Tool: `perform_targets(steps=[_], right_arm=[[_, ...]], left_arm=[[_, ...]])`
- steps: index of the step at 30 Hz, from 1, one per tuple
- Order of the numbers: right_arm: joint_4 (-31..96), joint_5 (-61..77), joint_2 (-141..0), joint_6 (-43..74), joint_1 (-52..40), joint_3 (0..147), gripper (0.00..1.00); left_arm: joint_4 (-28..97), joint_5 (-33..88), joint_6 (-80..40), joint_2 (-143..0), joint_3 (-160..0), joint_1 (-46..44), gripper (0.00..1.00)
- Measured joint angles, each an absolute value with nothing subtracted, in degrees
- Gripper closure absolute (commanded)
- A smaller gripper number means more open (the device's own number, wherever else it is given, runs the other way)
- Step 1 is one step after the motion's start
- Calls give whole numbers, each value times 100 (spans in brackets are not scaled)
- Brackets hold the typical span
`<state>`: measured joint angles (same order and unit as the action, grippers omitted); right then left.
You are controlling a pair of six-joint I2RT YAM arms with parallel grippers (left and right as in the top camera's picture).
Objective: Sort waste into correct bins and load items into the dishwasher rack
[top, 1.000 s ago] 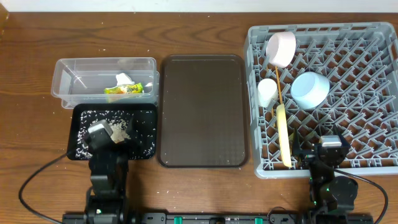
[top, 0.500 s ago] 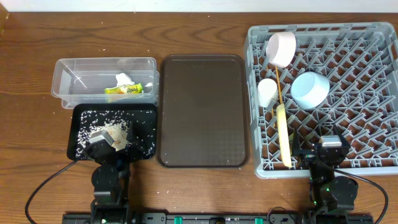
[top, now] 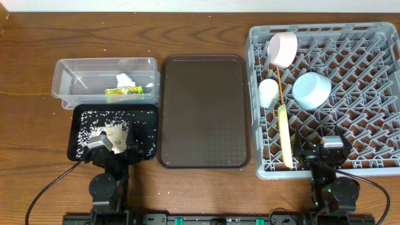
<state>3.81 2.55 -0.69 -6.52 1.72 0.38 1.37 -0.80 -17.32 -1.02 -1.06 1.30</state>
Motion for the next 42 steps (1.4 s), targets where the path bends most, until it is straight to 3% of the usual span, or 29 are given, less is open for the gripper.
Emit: perform_targets(steps=[17, 42], right_arm=[[381, 255, -69, -652, 172, 38, 1], [381, 257, -69, -652, 172, 38, 1]], left_arm=[[172, 137, -270, -62, -119, 62, 4], [172, 139, -119, -62, -119, -89, 4]])
